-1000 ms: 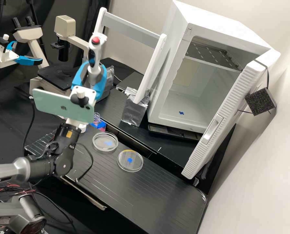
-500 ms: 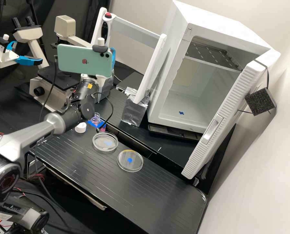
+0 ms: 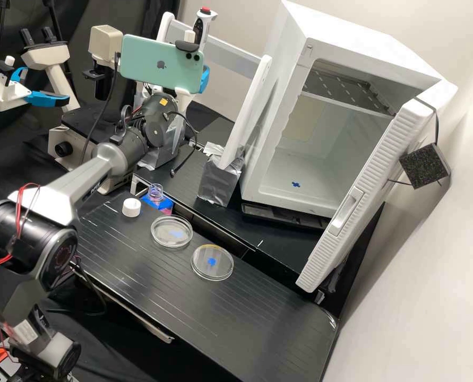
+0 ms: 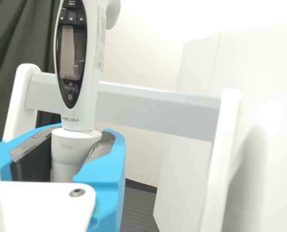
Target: Use the pipette
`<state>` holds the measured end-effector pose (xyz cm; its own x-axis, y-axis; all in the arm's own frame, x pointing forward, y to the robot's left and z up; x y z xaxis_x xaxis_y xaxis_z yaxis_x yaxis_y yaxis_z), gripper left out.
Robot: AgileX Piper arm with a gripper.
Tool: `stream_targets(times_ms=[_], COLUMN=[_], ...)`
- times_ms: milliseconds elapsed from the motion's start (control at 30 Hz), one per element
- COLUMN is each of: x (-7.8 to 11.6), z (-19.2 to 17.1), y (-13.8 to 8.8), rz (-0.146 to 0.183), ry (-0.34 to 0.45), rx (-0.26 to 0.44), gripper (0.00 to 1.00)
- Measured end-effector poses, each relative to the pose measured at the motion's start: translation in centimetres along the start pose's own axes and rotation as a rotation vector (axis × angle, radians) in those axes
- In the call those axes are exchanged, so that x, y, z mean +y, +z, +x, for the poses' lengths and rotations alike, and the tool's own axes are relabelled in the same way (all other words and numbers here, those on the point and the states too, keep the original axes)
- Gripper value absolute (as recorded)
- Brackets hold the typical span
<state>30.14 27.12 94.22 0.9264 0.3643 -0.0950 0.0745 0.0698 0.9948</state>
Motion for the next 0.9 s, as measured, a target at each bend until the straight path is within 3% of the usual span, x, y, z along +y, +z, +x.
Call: stream_targets(times_ms=[333,767,833,900], x=[-1.2,-1.8,-1.9,-1.8], z=[1.9,3.8,3.9,3.9], y=[-0.9,0.5,0.6,0.5], rz=[0.010,0.008,0.016,0.048], ry=[-0.047,-0.073,-0.075,-0.076], rx=[-0.033,-0.130,-0.137,-0.142], gripper=[0.00,0.00,0.00,0.00])
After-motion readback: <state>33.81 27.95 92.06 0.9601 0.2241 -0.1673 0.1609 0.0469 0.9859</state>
